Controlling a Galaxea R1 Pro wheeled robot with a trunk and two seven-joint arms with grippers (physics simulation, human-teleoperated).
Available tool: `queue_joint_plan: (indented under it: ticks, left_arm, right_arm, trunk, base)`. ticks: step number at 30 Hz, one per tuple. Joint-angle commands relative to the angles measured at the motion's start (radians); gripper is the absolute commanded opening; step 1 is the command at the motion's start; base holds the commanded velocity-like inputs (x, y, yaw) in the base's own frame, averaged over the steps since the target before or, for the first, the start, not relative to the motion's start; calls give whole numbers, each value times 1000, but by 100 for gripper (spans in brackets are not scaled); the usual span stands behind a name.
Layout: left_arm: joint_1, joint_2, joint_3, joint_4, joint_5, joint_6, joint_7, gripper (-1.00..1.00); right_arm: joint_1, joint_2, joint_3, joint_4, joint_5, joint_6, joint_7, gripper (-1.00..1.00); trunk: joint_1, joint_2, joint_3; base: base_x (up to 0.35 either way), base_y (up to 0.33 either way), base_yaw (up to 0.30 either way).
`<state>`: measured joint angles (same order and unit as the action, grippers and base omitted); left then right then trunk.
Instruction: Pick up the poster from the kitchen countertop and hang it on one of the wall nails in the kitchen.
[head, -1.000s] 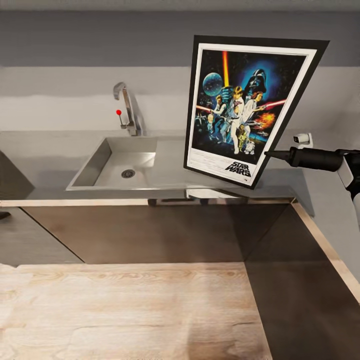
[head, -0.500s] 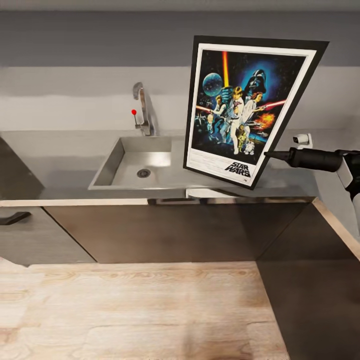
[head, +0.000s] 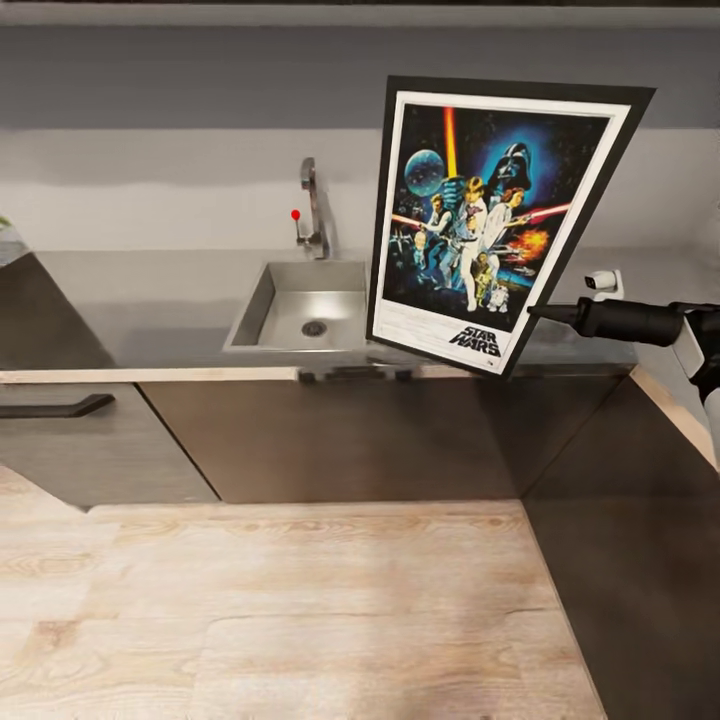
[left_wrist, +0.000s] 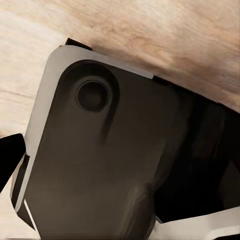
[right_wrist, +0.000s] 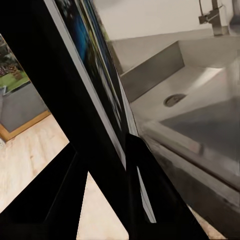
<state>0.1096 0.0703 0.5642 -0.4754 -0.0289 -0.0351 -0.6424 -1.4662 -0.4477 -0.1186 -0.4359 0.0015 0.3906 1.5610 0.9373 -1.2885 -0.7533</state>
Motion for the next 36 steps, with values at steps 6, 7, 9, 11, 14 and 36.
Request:
queue_joint_plan:
  ticks: [6, 7, 9, 11, 14, 36]
  left_arm:
    - [0, 1, 3, 0, -3, -3, -5, 100]
    - [0, 2, 3, 0, -3, -3, -5, 100]
    - [0, 2, 4, 0, -3, -3, -5, 100]
    - [0, 2, 3, 0, -3, -3, -4, 100]
    - [0, 2, 3, 0, -3, -3, -4, 100]
    - [0, 2, 3, 27, -2, -3, -4, 100]
  right_arm:
    - [2, 1, 0, 0, 0, 9, 5, -100]
    - [3, 2, 0, -5, 0, 8, 6, -100]
    - [21, 4, 1, -42, 0, 8, 7, -100]
    - [58, 9, 1, -111, -7, 12, 8, -100]
    - [120, 16, 4, -227, -52, 63, 7, -100]
    - [377, 51, 6, -608, -153, 233, 5, -100]
  trunk:
    - [0, 0, -1]
    - [0, 0, -1]
    - [0, 0, -1]
    - [0, 0, -1]
    - [0, 0, -1]
    - [0, 0, 0]
  base:
    - [-295, 150, 0]
    - [-299, 142, 0]
    - [-300, 141, 0]
    - [-288, 131, 0]
    - [-172, 78, 0]
    - [-187, 7, 0]
